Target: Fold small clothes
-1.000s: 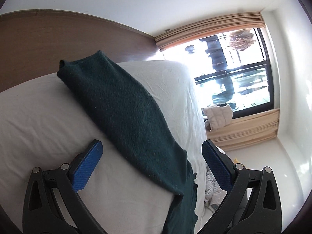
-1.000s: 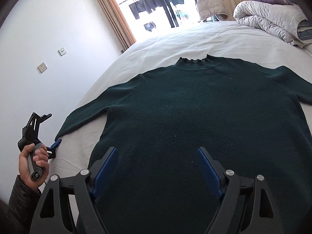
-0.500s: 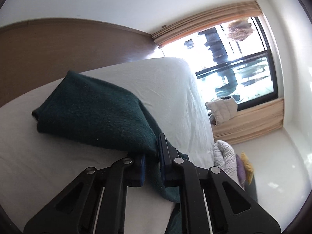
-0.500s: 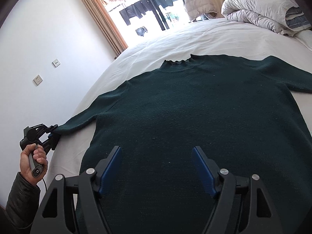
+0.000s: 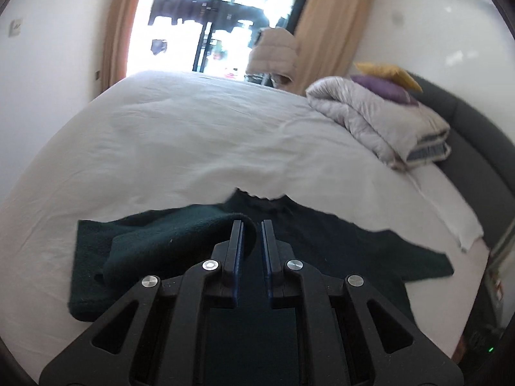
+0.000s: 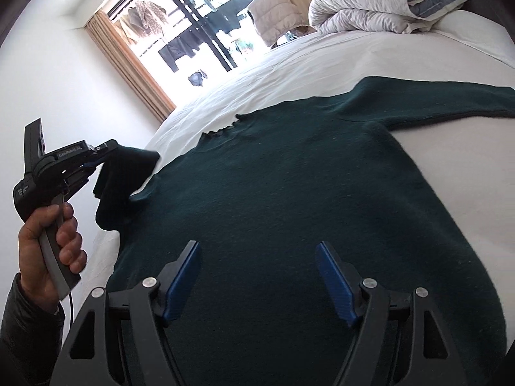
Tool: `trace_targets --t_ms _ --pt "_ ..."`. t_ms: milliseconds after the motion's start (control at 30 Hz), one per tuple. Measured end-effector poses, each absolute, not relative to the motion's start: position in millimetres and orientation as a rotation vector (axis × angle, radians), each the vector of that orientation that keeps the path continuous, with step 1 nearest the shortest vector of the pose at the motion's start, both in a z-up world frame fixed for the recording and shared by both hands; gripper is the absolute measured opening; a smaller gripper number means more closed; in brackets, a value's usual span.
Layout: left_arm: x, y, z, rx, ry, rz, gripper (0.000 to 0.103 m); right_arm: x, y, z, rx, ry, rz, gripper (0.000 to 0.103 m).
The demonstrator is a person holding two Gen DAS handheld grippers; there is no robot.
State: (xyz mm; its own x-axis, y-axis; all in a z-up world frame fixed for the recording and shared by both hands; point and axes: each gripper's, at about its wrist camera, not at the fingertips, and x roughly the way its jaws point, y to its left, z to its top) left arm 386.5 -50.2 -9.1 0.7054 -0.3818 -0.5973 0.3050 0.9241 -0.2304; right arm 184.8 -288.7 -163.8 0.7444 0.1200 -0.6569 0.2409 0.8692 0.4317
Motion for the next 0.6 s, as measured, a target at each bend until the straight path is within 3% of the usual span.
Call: trace_targets --t_ms 133,267,433,600 --pt "348 -168 -84 0.074 0.773 -0.404 0.01 186 -316 -171 0.557 0.755 -0.108 0.076" --pt "321 -189 -170 0.088 0.952 -0.396 0.01 189 -328 -176 0.566 0.767 -0.113 0.08" --pt "270 -147 -139 0.089 0.893 -0.474 0.011 206 -326 -171 0.546 0.765 -0.079 0.081" --pt "225 -36 -100 -0.176 0.66 -0.378 0.012 256 -271 -141 0.297 0.743 0.053 0.081"
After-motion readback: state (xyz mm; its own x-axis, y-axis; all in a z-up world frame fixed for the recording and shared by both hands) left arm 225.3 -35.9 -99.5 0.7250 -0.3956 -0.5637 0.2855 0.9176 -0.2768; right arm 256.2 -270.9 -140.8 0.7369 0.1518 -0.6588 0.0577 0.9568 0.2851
